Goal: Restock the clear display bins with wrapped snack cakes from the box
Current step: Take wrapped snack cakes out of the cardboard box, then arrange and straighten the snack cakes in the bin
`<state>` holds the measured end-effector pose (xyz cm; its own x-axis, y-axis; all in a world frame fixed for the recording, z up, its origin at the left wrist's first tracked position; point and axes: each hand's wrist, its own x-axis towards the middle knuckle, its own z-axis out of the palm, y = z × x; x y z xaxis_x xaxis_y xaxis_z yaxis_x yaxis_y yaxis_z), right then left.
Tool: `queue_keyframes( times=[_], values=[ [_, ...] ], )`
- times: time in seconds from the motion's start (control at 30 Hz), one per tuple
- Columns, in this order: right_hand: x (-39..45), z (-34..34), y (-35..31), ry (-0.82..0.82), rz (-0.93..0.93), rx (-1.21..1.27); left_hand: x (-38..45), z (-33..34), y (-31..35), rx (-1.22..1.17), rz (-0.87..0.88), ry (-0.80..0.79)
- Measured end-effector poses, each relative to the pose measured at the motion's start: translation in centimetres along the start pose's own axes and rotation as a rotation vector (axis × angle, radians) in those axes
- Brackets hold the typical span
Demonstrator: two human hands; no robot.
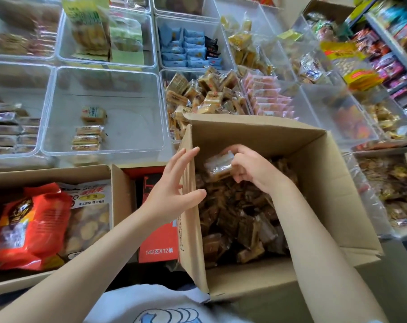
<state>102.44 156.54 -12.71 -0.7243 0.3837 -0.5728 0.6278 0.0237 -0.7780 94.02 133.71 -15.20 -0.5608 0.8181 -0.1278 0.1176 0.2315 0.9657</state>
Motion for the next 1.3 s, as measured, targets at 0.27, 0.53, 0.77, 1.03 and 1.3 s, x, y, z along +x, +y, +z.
queue_keyframes(
  times=[0.27, 0.53, 0.77, 1.03, 1.3],
  values=[
    [-4.4, 3.3, -4.1, -0.285, -0.111, 0.545, 1.5, -4.2, 2.7, 0.174, 0.460, 0.079],
    [-4.0, 9.3, -8.3, 0.012, -0.101, 0.049, 1.1, -11.7, 2.2, -0.265, -0.071, 0.099],
    [0.0, 18.4, -13.2, -0.145, -0.222, -0.208, 0.1, -20.3, -1.7, -0.190, -0.109, 0.076],
    [9.8, 31.4, -15.8, 0.055, -0.201, -0.278, -0.1, -37.6, -14.2, 0.636, -0.173, 0.457],
    [19.8, 41.2, -21.4, 0.221, -0.534, -0.672, -2.6, -44.4, -23.1, 0.916, -0.291, 0.402]
  ],
)
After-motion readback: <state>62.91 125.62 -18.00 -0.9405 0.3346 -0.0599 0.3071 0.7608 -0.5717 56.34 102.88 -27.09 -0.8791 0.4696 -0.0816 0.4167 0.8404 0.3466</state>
